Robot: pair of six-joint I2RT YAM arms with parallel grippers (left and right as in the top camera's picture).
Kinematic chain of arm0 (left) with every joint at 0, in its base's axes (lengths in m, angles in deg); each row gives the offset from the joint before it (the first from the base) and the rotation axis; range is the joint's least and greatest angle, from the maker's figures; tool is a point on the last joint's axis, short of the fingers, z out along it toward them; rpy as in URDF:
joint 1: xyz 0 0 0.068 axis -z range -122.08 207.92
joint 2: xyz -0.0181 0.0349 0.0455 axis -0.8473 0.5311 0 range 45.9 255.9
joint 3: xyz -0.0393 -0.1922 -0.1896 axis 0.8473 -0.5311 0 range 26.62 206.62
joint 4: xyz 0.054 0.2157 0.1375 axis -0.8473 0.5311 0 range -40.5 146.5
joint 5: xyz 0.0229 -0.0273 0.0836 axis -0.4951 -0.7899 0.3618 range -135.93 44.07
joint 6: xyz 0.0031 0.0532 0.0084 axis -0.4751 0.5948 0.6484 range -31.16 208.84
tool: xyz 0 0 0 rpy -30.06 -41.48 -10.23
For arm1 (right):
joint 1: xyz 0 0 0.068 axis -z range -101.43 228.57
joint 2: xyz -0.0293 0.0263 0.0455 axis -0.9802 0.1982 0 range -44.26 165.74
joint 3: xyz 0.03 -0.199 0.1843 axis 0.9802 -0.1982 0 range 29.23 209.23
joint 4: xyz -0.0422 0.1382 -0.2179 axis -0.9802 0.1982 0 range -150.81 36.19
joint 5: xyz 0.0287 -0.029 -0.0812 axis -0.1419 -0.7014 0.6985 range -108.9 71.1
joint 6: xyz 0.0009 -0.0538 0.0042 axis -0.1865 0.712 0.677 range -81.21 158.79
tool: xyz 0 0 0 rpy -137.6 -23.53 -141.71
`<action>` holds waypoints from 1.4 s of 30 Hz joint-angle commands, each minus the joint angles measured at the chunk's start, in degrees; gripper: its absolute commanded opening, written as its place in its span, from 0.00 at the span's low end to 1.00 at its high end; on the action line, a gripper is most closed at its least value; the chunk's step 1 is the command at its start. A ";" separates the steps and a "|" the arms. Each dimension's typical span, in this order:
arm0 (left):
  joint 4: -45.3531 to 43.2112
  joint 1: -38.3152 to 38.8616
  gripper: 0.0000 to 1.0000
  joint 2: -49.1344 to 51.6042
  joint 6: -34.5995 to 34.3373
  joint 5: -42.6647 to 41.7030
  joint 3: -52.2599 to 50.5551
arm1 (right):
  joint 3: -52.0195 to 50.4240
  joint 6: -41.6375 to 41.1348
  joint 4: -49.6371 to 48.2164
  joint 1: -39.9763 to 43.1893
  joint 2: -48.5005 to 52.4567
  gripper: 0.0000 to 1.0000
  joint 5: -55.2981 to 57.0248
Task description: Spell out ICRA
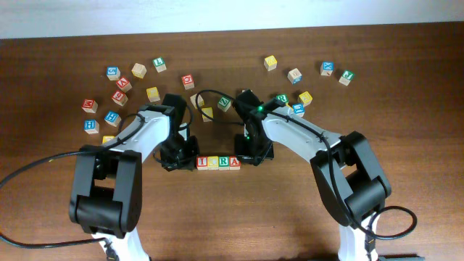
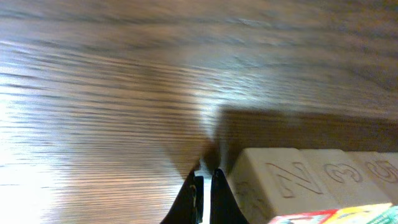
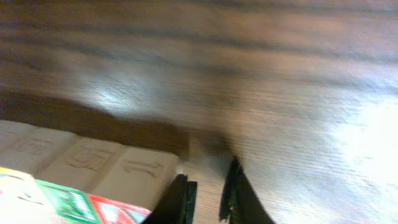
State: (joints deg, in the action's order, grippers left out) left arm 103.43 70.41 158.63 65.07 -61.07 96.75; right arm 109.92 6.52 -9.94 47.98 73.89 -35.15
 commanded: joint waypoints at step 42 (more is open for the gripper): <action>13.27 -8.04 0.99 -28.85 1.53 8.11 8.35 | 12.46 7.21 37.46 10.23 -50.99 0.98 15.47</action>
State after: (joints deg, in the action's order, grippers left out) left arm 116.79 62.50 130.02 66.34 -53.37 104.72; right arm 122.62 11.13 29.29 56.39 24.69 -21.01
